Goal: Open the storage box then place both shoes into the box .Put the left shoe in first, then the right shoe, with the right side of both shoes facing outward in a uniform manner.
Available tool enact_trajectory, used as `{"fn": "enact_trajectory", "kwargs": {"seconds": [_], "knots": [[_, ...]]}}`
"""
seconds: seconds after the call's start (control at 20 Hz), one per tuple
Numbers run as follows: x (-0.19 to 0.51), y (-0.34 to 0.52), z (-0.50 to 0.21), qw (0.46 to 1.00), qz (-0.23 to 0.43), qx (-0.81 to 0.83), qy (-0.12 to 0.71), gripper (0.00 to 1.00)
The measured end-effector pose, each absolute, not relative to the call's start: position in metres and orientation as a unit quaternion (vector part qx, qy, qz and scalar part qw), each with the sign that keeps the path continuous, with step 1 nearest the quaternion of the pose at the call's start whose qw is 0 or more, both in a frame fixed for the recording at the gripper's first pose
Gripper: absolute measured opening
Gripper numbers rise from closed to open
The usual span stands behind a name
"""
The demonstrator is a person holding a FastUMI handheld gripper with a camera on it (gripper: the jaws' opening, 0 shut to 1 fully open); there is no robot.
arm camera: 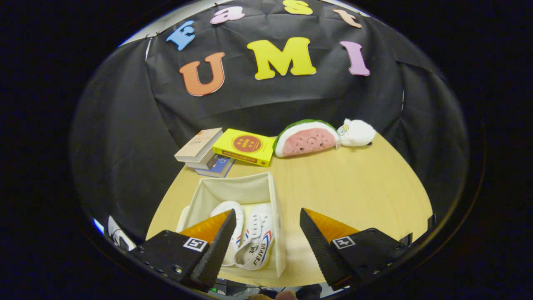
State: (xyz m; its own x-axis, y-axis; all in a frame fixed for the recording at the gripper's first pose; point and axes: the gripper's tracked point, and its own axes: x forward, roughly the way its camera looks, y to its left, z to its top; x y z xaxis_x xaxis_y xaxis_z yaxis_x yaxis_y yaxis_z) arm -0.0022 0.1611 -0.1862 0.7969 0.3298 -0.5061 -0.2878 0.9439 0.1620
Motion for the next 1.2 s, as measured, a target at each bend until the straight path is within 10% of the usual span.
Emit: {"fn": "enact_trajectory", "kwargs": {"seconds": [1.2], "knots": [[-0.056,0.09,-0.032,0.996,0.076,0.027,0.049,0.96]]}}
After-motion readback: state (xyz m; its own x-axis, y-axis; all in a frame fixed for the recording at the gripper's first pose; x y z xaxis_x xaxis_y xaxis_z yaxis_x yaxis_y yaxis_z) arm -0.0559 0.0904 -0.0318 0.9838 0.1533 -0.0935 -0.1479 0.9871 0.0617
